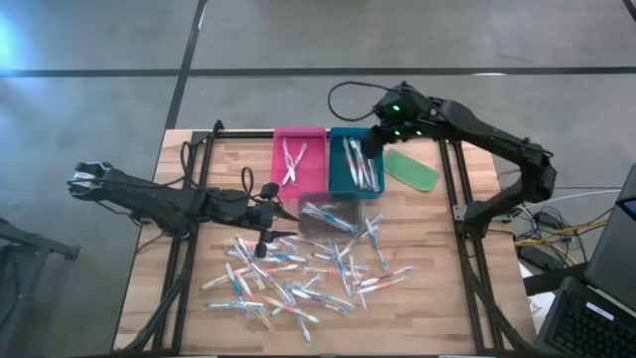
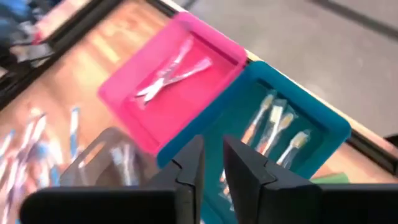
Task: Pick & Place Toothbrushes
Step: Put the purple toothbrush into the pink bin
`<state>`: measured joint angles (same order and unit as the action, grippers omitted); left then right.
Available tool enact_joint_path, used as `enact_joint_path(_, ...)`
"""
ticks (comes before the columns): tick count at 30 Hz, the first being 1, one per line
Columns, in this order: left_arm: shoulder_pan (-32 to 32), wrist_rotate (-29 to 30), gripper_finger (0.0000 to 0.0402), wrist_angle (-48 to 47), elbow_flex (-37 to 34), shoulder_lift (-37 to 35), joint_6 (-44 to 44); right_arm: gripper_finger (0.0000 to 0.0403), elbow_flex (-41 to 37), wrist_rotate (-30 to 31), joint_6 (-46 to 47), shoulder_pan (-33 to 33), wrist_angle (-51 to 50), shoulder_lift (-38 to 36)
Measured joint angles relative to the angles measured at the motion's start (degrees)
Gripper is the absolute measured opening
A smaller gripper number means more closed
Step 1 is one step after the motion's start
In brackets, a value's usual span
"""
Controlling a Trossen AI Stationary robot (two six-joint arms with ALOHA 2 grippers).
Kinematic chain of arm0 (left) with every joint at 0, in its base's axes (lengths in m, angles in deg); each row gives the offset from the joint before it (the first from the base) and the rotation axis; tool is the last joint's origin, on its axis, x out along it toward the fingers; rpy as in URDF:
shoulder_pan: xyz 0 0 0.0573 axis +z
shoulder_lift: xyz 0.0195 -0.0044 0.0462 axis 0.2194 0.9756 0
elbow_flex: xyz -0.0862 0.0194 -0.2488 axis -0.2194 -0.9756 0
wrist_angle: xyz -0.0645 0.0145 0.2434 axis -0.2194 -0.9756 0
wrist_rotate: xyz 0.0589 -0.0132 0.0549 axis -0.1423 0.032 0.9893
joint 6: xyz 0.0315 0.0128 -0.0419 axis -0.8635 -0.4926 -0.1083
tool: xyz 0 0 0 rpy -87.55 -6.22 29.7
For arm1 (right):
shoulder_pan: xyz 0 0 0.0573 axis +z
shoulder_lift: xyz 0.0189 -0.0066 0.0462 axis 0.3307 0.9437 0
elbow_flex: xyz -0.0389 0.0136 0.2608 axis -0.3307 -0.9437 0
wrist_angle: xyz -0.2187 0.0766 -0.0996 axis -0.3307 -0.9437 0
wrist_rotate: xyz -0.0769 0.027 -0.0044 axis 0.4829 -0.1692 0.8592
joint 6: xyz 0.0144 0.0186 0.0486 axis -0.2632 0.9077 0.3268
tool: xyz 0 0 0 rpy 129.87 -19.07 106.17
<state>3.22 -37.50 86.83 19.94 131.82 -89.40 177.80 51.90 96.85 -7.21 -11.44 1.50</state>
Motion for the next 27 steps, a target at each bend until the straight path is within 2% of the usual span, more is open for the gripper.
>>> enact_joint_path(8, 0.01, 0.01, 0.0163, 0.00, 0.00, 0.00, 0.00, 0.0018, -3.12, -0.07, -10.00, 5.17, -0.01, -10.61)
enact_joint_path(11, 0.00, 0.00, 0.0163, 0.00, 0.00, 0.00, -0.01, 0.0010, -4.59, -0.20, -10.64, 6.29, -0.17, -14.04)
enact_joint_path(27, 0.01, 0.00, 0.0163, 0.04, 0.00, 0.00, 0.00, 0.0008, -6.23, -0.11, -20.51, 6.91, -3.60, -28.80)
